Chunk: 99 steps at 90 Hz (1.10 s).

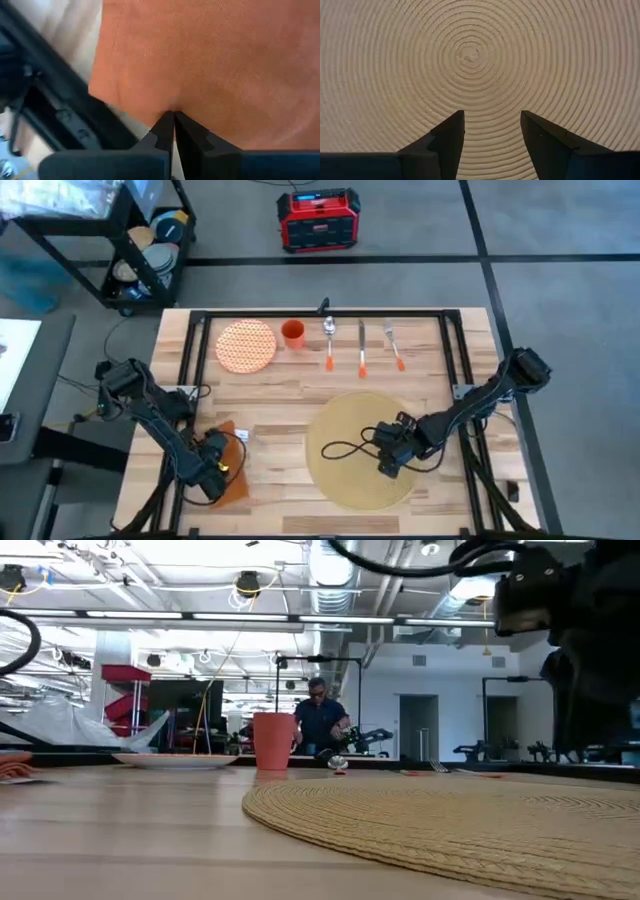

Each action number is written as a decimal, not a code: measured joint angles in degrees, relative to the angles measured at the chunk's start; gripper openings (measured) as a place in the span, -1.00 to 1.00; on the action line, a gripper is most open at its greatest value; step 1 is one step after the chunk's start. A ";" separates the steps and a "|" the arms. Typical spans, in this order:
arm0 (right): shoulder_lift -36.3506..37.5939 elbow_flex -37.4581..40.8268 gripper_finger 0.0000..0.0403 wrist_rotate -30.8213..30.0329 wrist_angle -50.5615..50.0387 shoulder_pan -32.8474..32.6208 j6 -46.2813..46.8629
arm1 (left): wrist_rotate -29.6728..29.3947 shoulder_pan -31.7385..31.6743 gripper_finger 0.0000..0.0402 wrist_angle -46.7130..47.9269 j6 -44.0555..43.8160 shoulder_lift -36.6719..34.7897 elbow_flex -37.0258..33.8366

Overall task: Set table place
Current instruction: Move the orange table napkin to left of the table

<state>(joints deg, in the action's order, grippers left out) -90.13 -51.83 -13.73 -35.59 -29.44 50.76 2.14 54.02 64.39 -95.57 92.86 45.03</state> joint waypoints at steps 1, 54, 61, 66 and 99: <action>0.00 0.00 -0.10 0.04 0.00 0.17 -0.43 | 0.03 0.00 -1.00 0.34 0.01 0.00 -0.01; 0.00 0.00 -0.10 0.45 -2.79 10.15 -18.32 | -17.26 -3.19 -1.00 9.94 -25.40 -4.08 15.37; 0.00 0.00 -0.10 0.43 -2.24 11.69 -20.58 | -17.21 -2.74 -1.00 5.25 -26.05 -3.52 17.91; 0.00 0.00 -0.10 0.43 -1.55 12.74 -21.29 | -16.03 -2.14 -1.00 2.74 -26.29 -2.34 18.65; 0.02 0.00 -0.10 0.51 -0.75 14.70 -22.19 | -10.51 1.87 -1.00 3.23 -26.27 8.43 18.65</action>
<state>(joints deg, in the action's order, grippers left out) -90.11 -51.83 -13.22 -36.35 -14.74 28.57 -8.37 55.89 67.62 -121.83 101.29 63.68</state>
